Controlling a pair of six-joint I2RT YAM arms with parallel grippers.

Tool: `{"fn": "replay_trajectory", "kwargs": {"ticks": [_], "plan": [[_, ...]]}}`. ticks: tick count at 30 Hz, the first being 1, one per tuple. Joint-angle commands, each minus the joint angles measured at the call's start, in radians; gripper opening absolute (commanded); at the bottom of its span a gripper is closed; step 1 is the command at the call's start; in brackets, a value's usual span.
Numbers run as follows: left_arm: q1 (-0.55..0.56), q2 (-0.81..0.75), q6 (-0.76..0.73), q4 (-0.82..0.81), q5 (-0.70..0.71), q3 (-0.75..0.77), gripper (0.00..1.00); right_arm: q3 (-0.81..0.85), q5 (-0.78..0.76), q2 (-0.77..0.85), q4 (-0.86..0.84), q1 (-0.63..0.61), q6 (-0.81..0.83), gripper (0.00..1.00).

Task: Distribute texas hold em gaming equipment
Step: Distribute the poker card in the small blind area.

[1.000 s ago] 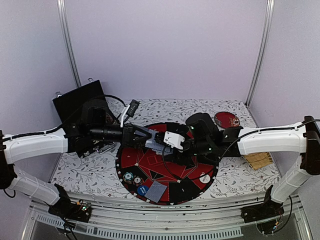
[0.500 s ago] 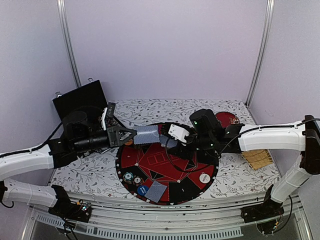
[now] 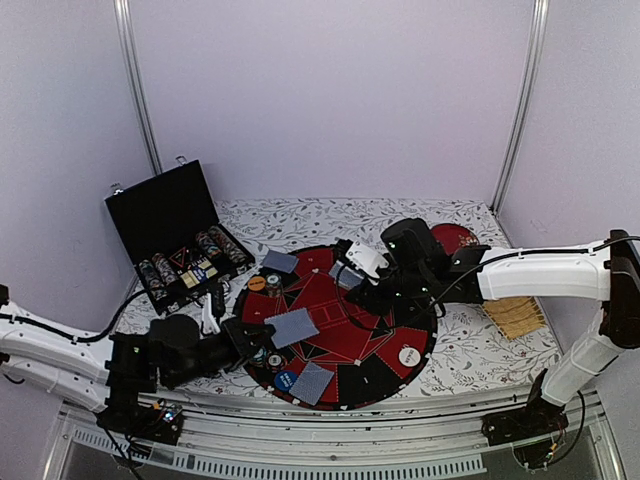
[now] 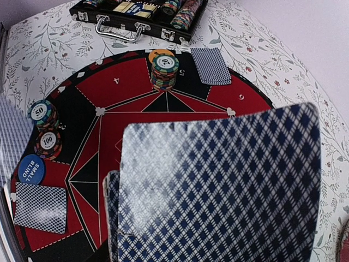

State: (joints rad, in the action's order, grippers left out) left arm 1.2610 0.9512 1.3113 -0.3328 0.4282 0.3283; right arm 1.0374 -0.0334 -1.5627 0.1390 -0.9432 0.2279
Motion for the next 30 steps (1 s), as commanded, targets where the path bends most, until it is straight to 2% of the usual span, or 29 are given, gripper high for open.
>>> {"fn": "replay_trajectory", "kwargs": {"ticks": [1,4,9,13,15,16,18,24,30], "plan": [[0.197,0.156,0.261,-0.062,0.379,-0.004,0.00,-0.018,-0.036,0.033,0.036,0.005,-0.098,0.50],[0.295,0.271,0.356,-0.023,0.499,0.046,0.00,-0.038,-0.034,0.056,0.038,0.005,-0.130,0.49],[0.386,0.416,0.633,0.203,0.628,0.145,0.00,-0.063,-0.048,0.076,0.034,0.004,-0.157,0.50],[0.423,0.523,0.812,0.305,0.586,0.205,0.00,-0.079,-0.045,0.072,0.025,0.004,-0.166,0.50],[0.449,0.599,1.007,0.426,0.555,0.243,0.00,-0.086,-0.044,0.075,0.020,0.004,-0.166,0.50],[0.467,0.631,1.158,0.490,0.560,0.257,0.00,-0.088,-0.040,0.077,0.018,0.005,-0.168,0.50],[0.504,0.679,1.294,0.592,0.596,0.281,0.00,-0.095,-0.032,0.085,0.011,0.004,-0.175,0.50],[0.515,0.718,1.329,0.654,0.677,0.329,0.00,-0.102,-0.028,0.110,0.007,0.000,-0.175,0.50],[0.511,0.734,1.337,0.500,0.691,0.285,0.00,-0.111,-0.030,0.137,0.010,-0.003,-0.167,0.50]]}}
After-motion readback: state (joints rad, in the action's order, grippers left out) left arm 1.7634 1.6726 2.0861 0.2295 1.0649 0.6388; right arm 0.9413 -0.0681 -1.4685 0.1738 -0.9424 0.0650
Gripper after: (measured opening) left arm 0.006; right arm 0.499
